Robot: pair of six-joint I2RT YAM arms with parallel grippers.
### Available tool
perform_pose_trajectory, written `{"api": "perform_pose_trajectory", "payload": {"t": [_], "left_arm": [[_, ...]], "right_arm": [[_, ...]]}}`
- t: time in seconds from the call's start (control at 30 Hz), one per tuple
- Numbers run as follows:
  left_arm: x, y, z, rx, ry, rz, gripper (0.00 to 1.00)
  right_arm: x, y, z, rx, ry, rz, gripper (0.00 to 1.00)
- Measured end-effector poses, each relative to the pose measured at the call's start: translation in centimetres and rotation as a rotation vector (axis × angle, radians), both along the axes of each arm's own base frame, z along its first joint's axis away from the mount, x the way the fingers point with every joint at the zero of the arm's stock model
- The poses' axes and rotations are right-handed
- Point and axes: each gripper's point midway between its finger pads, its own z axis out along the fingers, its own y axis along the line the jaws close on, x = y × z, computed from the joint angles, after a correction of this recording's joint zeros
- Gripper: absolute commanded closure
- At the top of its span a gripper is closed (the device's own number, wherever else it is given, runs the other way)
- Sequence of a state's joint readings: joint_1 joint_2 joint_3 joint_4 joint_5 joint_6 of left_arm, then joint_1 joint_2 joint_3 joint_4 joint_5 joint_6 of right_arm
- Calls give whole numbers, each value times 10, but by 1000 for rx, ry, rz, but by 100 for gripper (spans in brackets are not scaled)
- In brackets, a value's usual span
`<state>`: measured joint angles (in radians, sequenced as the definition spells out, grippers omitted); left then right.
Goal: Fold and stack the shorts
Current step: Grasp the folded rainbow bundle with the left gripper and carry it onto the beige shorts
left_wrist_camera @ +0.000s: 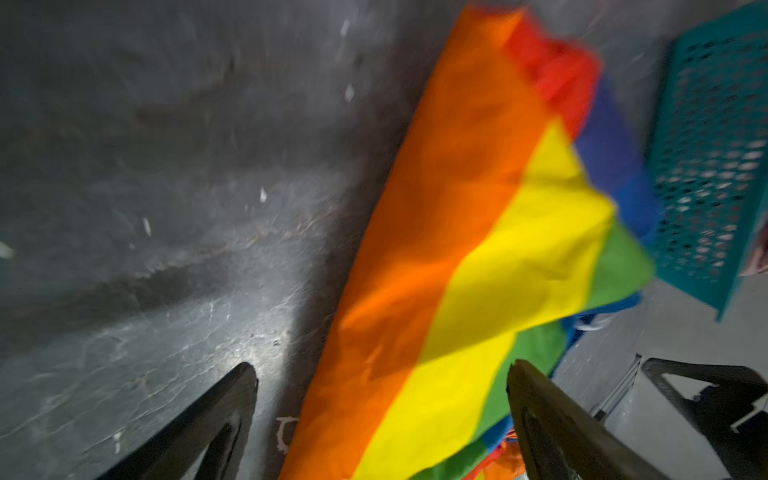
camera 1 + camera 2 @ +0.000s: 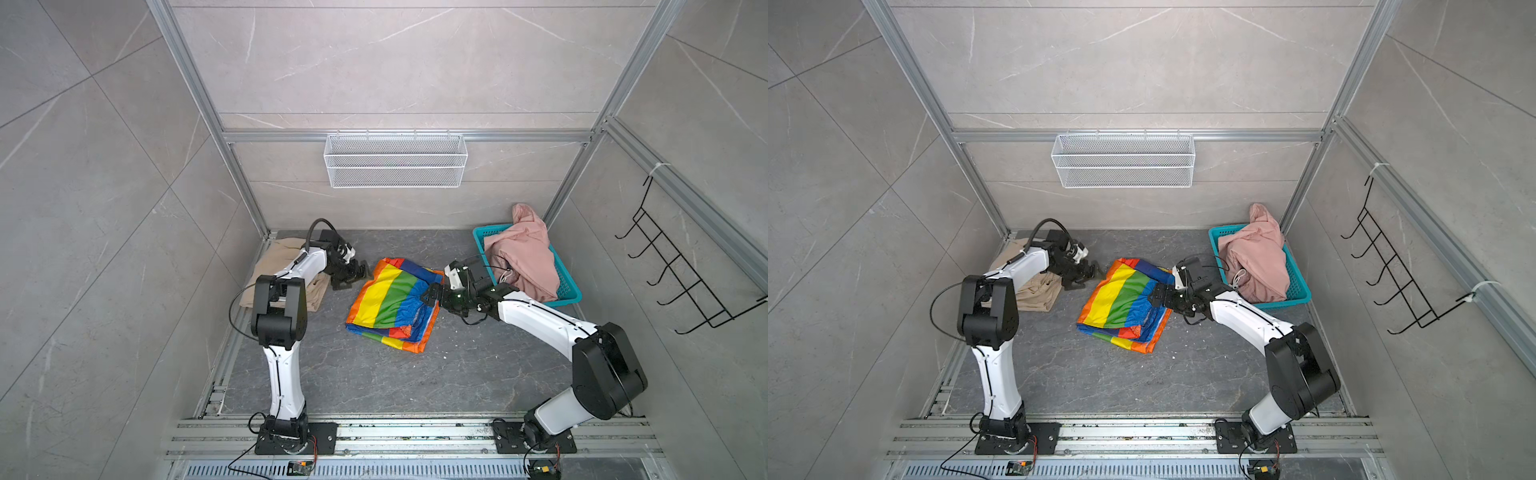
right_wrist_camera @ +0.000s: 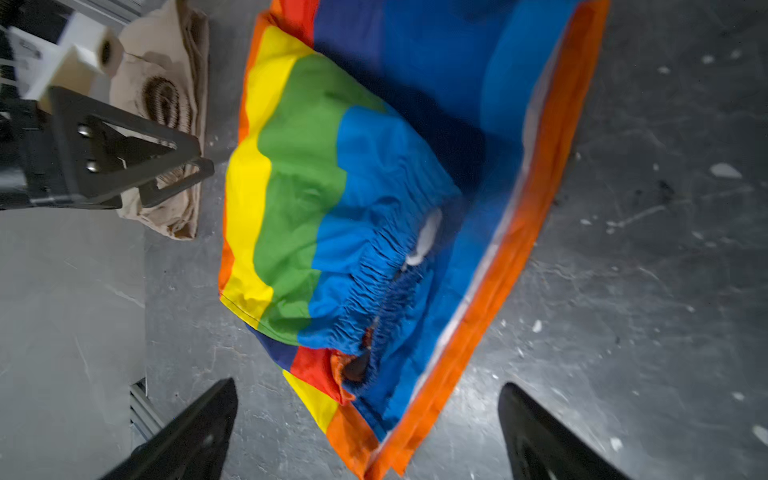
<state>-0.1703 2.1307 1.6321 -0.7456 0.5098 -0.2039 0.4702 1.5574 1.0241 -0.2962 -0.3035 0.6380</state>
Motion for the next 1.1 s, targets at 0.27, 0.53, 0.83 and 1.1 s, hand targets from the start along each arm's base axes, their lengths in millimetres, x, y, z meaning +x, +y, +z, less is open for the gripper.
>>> {"api": "perform_pose_trajectory", "payload": {"t": [0.27, 0.53, 0.83, 1.1], "left_arm": [[-15, -7, -15, -8, 57, -53, 20], [-29, -30, -30, 13, 83, -126, 88], [-12, 7, 2, 324, 39, -119, 100], [-1, 76, 93, 684, -122, -39, 100]], "right_arm": [[-17, -16, -23, -12, 59, -7, 1], [-25, -28, -35, -1, 86, -23, 1], [-25, -31, -25, 24, 51, -23, 1], [-22, -24, -23, 55, 39, -4, 1]]}}
